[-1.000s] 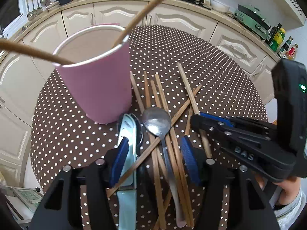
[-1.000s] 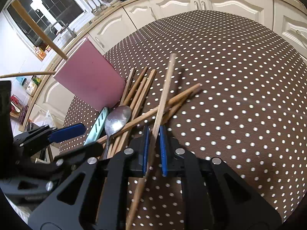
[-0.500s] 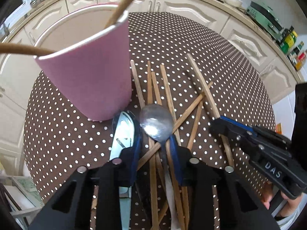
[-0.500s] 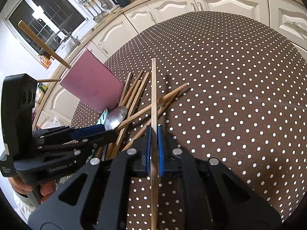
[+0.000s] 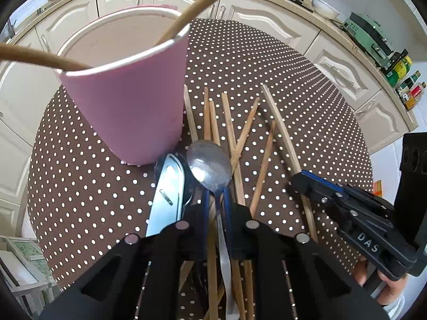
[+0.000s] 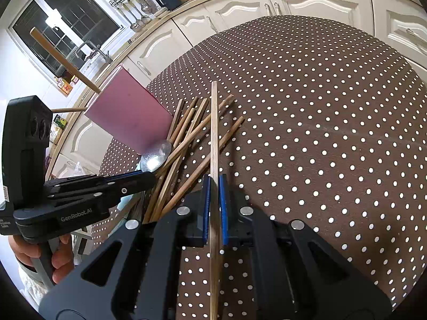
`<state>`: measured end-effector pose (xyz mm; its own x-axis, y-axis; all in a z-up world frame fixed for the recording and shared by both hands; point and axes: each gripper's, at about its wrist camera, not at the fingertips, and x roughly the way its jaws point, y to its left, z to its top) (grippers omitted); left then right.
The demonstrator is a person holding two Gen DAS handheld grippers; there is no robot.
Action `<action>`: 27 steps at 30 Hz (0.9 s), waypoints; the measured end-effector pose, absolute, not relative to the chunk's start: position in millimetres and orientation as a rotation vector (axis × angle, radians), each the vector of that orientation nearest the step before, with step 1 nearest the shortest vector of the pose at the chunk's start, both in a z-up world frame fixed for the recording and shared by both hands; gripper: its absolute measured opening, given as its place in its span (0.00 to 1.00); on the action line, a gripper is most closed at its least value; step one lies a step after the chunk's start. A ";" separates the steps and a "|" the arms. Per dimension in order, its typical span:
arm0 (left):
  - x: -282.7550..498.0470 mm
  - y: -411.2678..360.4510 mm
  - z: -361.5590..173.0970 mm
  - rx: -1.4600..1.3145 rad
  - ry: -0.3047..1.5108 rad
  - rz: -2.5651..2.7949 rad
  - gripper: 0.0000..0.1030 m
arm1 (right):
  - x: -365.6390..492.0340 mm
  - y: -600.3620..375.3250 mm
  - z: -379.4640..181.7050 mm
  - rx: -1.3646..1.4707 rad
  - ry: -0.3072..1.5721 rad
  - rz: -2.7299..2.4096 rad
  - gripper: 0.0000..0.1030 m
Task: Organize utensils
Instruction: 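Grasp a chopstick with the right gripper while the left gripper closes on the metal spoon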
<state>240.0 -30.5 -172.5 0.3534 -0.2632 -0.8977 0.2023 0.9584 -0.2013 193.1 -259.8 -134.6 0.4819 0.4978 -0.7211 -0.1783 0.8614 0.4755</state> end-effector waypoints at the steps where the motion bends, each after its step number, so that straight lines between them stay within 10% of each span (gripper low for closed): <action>1: 238.5 -30.5 -171.2 -0.060 1.168 -0.309 0.07 | 191.9 -259.8 -134.2 0.360 0.988 0.423 0.07; 18: 233.7 -24.1 -165.9 -0.046 1.180 -0.296 0.02 | 173.3 -256.0 -122.6 0.349 0.984 0.404 0.07; 27: 236.7 -32.8 -163.9 -0.036 1.183 -0.290 0.20 | 167.1 -261.0 -123.5 0.355 0.989 0.401 0.07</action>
<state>236.7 -32.8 -163.9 0.3460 -0.2423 -0.9064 0.2048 0.9623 -0.1790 167.1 -261.0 -123.5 0.4881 0.4795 -0.7293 -0.1643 0.8711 0.4628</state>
